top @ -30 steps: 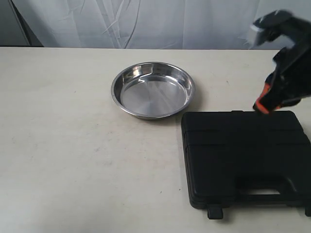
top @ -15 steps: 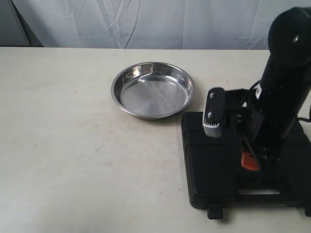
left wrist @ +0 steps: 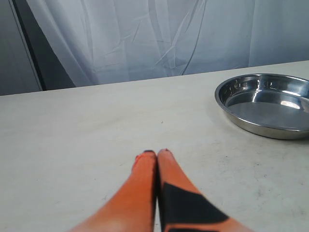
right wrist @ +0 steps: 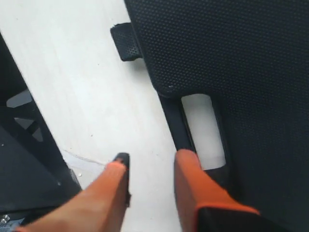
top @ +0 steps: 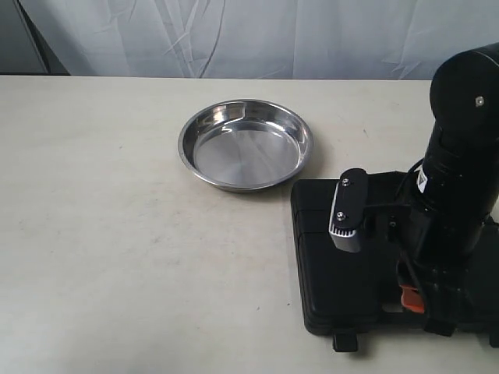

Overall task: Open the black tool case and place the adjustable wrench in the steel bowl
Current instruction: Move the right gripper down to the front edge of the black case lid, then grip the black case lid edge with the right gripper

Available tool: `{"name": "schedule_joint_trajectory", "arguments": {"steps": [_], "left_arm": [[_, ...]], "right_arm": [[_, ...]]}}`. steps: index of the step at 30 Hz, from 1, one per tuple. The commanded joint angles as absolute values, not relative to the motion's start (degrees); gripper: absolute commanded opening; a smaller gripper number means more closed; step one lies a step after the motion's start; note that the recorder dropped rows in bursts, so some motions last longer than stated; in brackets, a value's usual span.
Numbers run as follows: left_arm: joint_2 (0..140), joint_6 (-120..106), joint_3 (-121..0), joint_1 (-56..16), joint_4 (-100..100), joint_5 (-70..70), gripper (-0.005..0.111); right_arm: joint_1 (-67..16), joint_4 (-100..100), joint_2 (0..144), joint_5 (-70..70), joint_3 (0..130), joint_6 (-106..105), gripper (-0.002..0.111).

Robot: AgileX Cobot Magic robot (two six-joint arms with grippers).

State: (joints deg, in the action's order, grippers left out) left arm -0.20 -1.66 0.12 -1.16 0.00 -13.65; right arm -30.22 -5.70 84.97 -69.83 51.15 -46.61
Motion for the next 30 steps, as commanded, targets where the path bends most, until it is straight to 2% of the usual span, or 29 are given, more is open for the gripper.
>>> {"name": "schedule_joint_trajectory", "arguments": {"steps": [1, 6, 15, 18, 22, 30], "left_arm": [[0.0, -1.7, 0.0, -1.2, -0.3, -13.3, 0.0], [0.0, -1.7, 0.0, -1.2, -0.3, -13.3, 0.0], [0.0, -1.7, 0.0, -1.2, -0.3, -13.3, 0.0], [0.0, -1.7, 0.0, -1.2, -0.3, -13.3, 0.0], [0.0, -1.7, 0.0, -1.2, -0.3, -13.3, 0.0], [0.0, -1.7, 0.0, -1.2, -0.3, -13.3, 0.0]], "right_arm": [[-30.3, -5.0, 84.5, -70.0, 48.9, -52.7, 0.045], [-30.3, -5.0, 84.3, -70.0, 42.9, -62.2, 0.033], [-30.3, -3.3, 83.3, -62.9, 41.4, -62.2, 0.032], [-30.3, -3.1, 83.3, -60.1, 41.4, -61.3, 0.036], [-30.3, -3.1, 83.7, -57.3, 41.4, -61.3, 0.047], [-30.3, -2.9, 86.0, -51.2, 40.4, -61.3, 0.047]]}}
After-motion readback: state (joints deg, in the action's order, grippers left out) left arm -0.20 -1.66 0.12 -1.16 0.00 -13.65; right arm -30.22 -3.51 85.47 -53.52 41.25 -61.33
